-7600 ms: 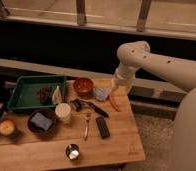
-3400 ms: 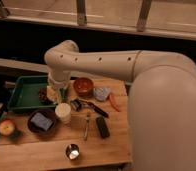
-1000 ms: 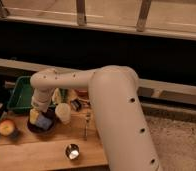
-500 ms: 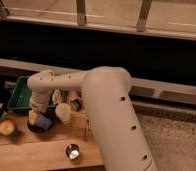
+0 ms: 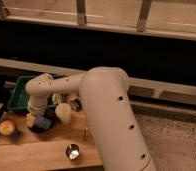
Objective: Place sponge in metal cup
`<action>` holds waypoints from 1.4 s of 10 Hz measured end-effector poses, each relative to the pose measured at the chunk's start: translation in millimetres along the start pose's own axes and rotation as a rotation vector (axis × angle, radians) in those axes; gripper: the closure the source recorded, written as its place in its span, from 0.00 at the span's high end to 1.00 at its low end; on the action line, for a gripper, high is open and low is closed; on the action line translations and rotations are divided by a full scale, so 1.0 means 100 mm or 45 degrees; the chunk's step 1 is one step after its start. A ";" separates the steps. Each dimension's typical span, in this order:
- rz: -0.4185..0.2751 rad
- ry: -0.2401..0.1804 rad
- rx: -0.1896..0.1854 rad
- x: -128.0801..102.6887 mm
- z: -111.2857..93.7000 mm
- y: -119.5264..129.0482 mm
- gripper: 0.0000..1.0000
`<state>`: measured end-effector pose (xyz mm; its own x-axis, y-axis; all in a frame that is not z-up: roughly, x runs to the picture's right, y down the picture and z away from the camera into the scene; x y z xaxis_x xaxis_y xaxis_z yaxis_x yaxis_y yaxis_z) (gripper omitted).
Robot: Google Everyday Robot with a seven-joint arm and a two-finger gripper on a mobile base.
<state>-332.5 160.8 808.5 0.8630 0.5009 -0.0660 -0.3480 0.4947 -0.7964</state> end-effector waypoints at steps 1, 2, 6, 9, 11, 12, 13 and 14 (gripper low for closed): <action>-0.002 -0.003 0.001 -0.01 0.03 0.02 0.36; -0.004 -0.003 0.001 -0.01 0.05 0.04 0.29; 0.000 -0.028 0.023 0.01 -0.06 0.01 0.00; 0.030 -0.094 0.020 0.05 -0.50 -0.08 0.00; 0.034 -0.150 -0.008 0.11 -0.71 -0.11 0.00; 0.031 -0.164 -0.014 0.12 -0.76 -0.09 0.00; 0.022 -0.192 -0.019 0.13 -0.91 -0.02 0.00; 0.019 -0.213 -0.013 0.17 -1.06 0.02 0.00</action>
<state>-279.9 94.6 742.1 0.7842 0.6201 0.0222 -0.3561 0.4791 -0.8023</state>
